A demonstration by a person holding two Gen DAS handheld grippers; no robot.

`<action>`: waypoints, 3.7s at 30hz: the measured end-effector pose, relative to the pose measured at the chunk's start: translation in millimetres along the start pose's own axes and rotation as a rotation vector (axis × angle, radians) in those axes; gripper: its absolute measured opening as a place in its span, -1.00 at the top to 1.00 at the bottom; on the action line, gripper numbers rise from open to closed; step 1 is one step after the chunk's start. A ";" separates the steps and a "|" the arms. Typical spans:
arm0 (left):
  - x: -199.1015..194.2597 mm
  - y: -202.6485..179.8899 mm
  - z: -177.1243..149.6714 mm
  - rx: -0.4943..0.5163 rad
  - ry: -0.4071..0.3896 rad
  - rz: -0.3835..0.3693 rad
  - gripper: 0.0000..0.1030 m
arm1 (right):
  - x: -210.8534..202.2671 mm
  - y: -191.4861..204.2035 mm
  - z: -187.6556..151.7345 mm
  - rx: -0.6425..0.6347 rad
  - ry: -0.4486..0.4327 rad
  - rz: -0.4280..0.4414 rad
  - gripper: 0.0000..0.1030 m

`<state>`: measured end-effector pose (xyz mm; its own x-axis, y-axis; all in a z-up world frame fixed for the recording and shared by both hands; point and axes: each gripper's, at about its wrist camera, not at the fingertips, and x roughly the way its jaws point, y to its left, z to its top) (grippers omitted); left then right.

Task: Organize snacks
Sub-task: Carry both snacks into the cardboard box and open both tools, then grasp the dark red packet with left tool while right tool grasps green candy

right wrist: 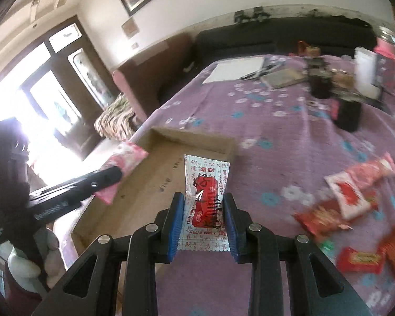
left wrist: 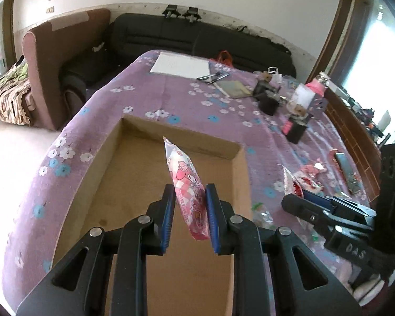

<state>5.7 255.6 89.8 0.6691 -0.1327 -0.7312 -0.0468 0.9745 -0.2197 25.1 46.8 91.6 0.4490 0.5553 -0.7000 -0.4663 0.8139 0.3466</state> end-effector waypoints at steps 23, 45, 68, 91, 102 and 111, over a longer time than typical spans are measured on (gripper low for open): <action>55.5 38.9 7.8 -0.077 0.057 0.113 0.59 | 99.0 31.0 21.4 -0.067 0.112 -0.082 0.36; -7.8 6.3 -11.4 -0.014 -0.036 0.182 0.23 | 30.4 10.2 6.8 -0.028 0.011 -0.117 0.25; -17.8 -103.9 -46.6 0.135 -0.001 0.012 -0.14 | -69.2 -151.7 -67.9 0.267 -0.073 -0.220 0.10; 39.8 -143.1 -38.2 0.162 0.101 -0.044 -0.14 | -19.0 -113.0 -73.9 0.072 0.038 -0.162 0.56; 86.9 -199.8 -31.9 0.308 0.140 -0.070 -0.14 | -33.8 -124.5 -81.9 0.144 0.043 -0.149 0.55; 117.6 -214.5 -36.6 0.330 0.190 -0.112 -0.14 | -34.3 -126.0 -81.2 0.152 0.051 -0.131 0.55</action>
<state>67.3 24.4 27.3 0.5060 -0.2429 -0.8276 0.2805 0.9537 -0.1084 6.6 -88.7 21.2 0.4574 0.4367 -0.7747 -0.2843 0.8972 0.3379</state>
